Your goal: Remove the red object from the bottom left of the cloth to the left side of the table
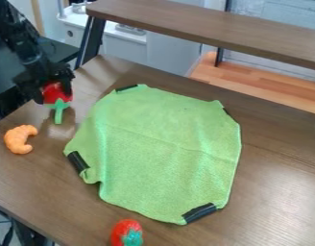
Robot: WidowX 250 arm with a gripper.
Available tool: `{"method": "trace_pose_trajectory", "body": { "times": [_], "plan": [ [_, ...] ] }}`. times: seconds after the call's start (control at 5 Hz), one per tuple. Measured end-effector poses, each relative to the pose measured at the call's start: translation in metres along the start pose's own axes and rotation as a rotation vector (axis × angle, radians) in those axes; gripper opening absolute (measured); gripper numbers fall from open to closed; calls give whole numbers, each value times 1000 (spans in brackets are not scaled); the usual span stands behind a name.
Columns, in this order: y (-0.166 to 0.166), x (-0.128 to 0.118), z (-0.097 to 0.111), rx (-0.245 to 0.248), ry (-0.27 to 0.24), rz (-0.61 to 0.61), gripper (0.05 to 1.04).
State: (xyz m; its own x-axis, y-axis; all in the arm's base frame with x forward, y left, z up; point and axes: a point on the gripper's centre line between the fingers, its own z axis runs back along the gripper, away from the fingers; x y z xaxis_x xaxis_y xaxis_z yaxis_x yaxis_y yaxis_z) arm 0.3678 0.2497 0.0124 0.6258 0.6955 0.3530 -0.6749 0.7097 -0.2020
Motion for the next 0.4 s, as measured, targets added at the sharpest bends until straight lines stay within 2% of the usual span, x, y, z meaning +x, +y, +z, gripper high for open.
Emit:
{"method": "trace_pose_trajectory", "body": {
  "times": [0.2,0.4],
  "plan": [
    [-15,1,23,-29,73,20,1000],
    [-40,6,59,-131,148,42,1000]
  ]
}}
